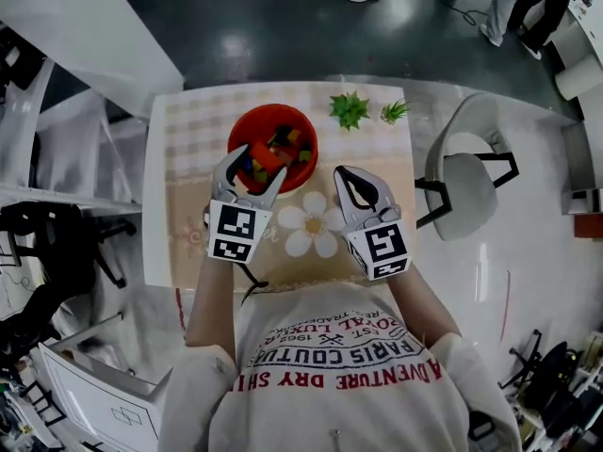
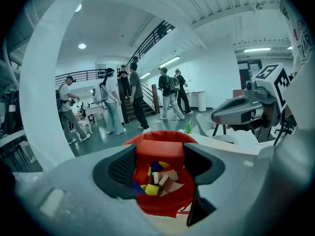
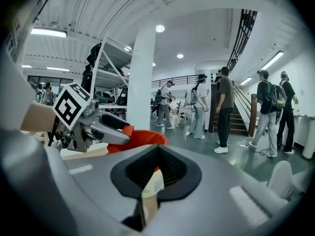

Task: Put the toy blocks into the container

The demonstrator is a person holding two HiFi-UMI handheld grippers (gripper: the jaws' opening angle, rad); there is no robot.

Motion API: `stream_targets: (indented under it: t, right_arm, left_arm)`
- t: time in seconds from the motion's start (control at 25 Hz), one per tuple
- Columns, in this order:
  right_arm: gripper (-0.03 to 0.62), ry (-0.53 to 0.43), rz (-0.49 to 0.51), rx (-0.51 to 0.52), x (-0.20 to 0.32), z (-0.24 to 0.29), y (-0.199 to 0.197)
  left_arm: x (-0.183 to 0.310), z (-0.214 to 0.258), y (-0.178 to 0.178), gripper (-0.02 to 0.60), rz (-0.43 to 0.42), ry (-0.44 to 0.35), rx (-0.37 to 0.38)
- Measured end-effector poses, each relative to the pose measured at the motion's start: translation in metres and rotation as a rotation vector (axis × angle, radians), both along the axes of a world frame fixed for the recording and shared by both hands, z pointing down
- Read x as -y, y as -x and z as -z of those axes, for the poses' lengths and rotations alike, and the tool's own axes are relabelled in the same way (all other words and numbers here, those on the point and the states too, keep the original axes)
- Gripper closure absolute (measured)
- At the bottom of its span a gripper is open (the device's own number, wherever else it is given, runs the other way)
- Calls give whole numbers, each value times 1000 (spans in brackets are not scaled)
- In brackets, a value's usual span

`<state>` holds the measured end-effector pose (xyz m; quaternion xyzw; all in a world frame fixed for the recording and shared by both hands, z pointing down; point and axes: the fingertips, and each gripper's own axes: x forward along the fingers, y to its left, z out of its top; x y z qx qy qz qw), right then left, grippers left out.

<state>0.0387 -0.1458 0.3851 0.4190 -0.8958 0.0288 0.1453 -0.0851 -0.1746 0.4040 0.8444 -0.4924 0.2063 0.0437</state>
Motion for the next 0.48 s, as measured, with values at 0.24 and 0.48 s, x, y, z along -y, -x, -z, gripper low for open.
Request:
stream_targets:
  t: [0.24,0.48]
  right_arm:
    - [592,8,10,-11,0,-3,5]
    - [594,-4,11,-12,-9,0,1]
  left_arm:
    - [0,-18,4,270,26,77,-18]
    - [-12,-2,-11,218,7,20,-35]
